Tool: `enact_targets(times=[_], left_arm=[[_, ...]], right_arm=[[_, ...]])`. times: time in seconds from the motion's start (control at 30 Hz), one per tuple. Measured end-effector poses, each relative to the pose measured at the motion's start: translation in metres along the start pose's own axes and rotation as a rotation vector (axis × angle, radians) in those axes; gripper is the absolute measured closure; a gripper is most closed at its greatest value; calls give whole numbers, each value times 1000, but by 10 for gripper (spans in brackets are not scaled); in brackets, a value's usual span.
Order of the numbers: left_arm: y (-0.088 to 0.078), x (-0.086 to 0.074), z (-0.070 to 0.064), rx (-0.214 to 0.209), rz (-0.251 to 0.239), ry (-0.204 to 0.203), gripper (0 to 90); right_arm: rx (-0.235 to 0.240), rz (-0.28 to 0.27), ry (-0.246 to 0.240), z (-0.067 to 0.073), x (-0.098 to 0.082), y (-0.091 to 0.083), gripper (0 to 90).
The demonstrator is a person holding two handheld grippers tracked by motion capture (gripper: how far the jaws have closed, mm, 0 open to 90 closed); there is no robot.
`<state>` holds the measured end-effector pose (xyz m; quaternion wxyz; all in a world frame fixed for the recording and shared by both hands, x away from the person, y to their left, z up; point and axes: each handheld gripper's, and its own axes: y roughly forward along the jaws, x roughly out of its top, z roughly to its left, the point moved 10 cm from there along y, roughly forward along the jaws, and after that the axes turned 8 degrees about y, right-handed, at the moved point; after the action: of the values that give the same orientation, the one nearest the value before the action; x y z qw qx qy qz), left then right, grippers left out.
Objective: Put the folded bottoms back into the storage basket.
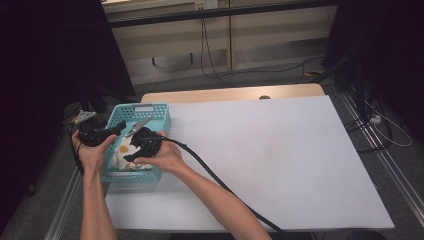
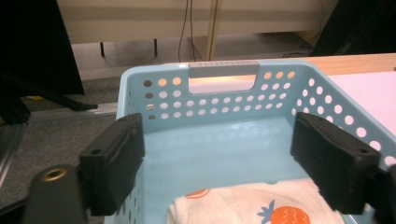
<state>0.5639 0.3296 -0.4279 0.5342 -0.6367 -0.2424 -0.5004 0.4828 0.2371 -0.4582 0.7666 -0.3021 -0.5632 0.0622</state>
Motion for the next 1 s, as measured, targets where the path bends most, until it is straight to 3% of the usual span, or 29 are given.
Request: enact_targets(times=[0.17,0.27,0.43,0.57,1.0], left_arm=[[-8,8,-1,-2,-23,3,46],[-12,11,-5,-25,-41,12,35],[-16,14,-5,-38,-55,9,32],[-17,15,-8,-38,-55,10,34],[-29,19,-14,-53,-57,12,54]], right_arm=[[-4,-23,10,-1,4,-5,296],[1,-28,12,0,4,-7,259],[-22,-35,21,-4,3,-10,194],[-27,-42,55,-8,0,-12,125],[-57,-70,43,-9,0,-24,89]])
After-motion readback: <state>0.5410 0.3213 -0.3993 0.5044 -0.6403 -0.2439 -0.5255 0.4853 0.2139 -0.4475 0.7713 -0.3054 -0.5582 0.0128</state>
